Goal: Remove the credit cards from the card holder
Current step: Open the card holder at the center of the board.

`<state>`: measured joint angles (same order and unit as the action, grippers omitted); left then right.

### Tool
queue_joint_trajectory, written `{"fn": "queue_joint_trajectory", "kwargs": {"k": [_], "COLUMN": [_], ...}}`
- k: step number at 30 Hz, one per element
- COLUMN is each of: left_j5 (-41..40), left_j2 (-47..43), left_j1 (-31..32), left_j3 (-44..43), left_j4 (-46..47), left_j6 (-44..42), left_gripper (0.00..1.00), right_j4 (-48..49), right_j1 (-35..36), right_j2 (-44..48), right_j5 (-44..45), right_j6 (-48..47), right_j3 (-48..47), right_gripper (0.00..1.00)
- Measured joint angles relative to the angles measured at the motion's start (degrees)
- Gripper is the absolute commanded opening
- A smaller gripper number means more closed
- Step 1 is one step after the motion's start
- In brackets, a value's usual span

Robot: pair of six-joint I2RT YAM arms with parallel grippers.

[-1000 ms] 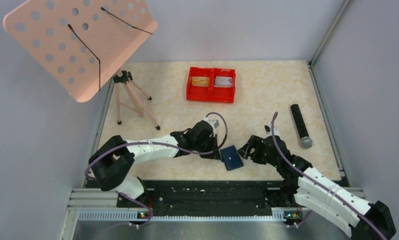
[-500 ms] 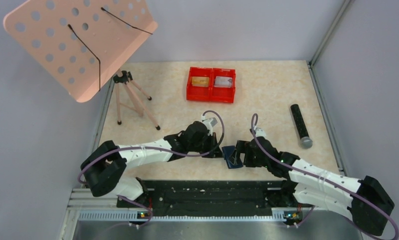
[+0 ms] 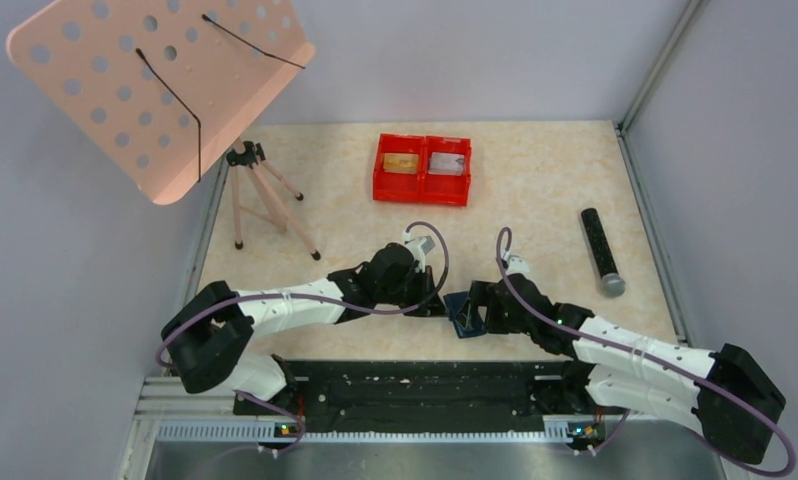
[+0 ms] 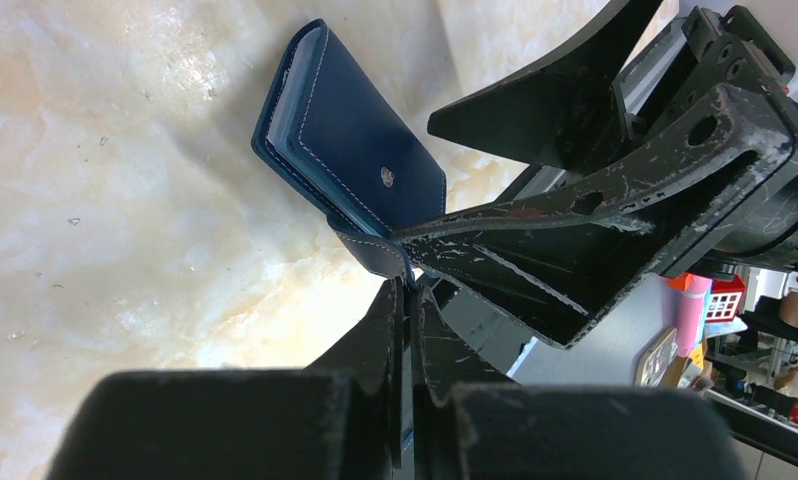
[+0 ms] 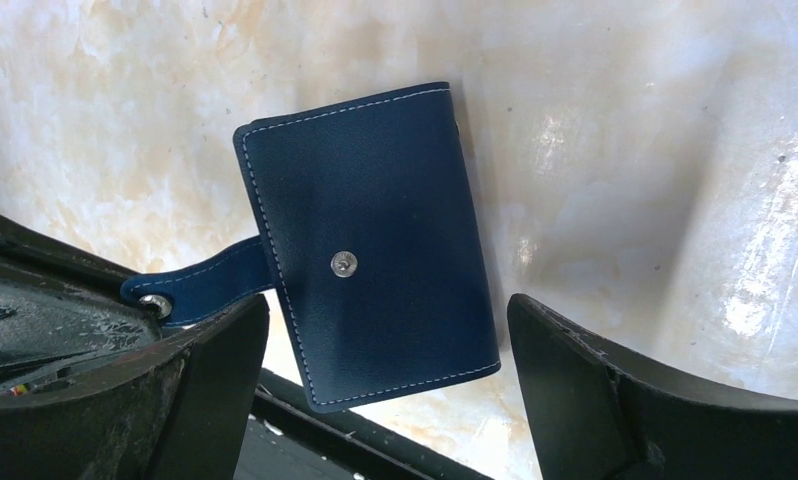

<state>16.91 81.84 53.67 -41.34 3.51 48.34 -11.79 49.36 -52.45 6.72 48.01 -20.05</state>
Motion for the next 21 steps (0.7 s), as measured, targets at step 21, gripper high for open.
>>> {"fn": "queue_joint_trajectory", "kwargs": {"k": [21], "left_j5": [-0.3], "left_j2": [-0.7], "left_j1": [0.0], "left_j3": [0.0], "left_j4": [0.0], "left_j6": [0.0], "left_gripper": [0.0], "right_j4": [-4.4], "right_j1": [0.0], "right_j2": [2.8], "right_j5": [5.4], "right_j6": [-0.4], "right_j3": [-1.4], "right_gripper": [0.74]}}
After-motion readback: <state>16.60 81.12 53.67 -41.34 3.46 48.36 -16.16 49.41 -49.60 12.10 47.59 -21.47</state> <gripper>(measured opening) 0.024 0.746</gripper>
